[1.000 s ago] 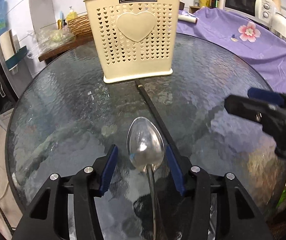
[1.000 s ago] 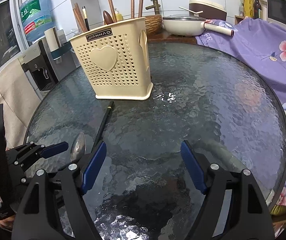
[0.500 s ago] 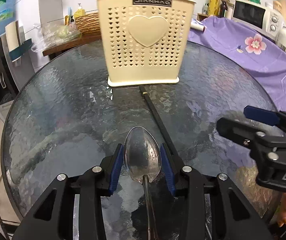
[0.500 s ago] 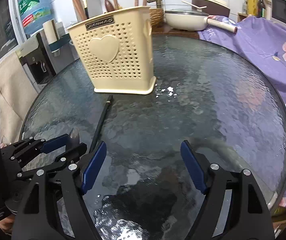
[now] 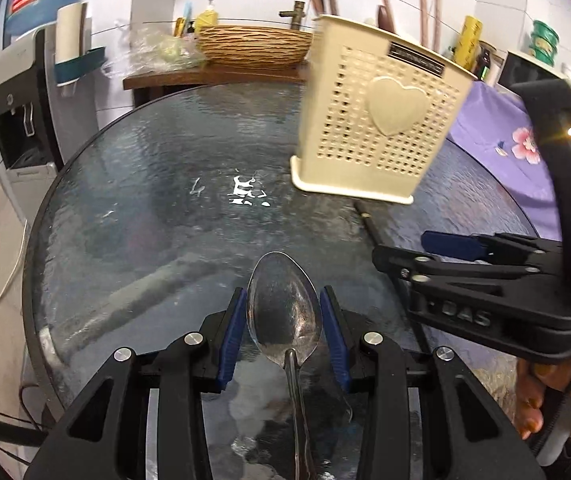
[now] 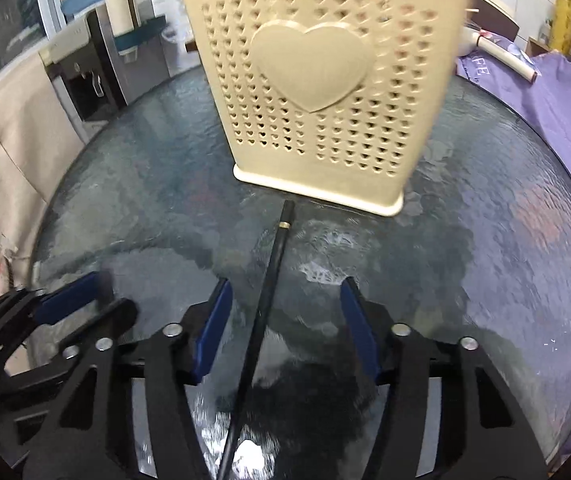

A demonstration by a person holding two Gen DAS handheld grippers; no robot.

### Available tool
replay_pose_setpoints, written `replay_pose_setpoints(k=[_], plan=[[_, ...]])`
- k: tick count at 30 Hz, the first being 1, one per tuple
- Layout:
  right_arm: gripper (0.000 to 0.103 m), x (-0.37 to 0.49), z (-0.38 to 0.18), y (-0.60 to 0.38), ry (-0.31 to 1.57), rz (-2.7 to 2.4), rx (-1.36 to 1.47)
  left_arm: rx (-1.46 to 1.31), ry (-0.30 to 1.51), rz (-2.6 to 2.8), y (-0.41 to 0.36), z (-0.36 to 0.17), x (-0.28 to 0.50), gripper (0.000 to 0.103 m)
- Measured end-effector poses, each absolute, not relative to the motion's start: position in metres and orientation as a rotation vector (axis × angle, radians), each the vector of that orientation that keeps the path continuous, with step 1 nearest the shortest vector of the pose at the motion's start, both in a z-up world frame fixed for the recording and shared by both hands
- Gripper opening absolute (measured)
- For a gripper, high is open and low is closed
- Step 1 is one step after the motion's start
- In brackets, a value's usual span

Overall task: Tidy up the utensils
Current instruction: 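Lift the spoon with left tool while right tool grasps the black chopstick, then carry the spoon and black chopstick over the basket with both tools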

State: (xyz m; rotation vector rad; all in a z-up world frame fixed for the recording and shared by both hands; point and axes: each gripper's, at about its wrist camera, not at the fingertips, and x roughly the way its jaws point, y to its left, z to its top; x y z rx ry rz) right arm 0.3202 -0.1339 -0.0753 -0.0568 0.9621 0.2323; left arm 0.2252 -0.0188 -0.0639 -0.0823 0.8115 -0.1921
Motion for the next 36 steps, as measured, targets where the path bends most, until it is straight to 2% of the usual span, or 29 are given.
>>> replay_pose_setpoints(k=[6, 8, 14, 25, 36], plan=[[0.041, 0.336, -0.077, -0.117, 0.977, 0.207, -0.095, -0.094, 0.816, -0.195, -0.014, -0.066, 0.229, 0.037], [0.028, 0.338, -0.077, -0.11, 0.981, 0.216, -0.108, -0.097, 0.814, -0.197, -0.014, -0.066, 0.229, 0.037], [0.009, 0.339, -0.078, -0.101, 0.982, 0.234, -0.117, -0.1, 0.809, -0.201, -0.011, -0.064, 0.228, 0.037], [0.008, 0.322, -0.066, -0.14, 0.935, 0.308, 0.02, -0.08, 0.784, -0.225, -0.019, -0.056, 0.223, 0.037], [0.008, 0.285, -0.017, -0.19, 0.768, 0.391, 0.176, -0.066, 0.726, -0.274, -0.03, -0.026, 0.22, 0.037]])
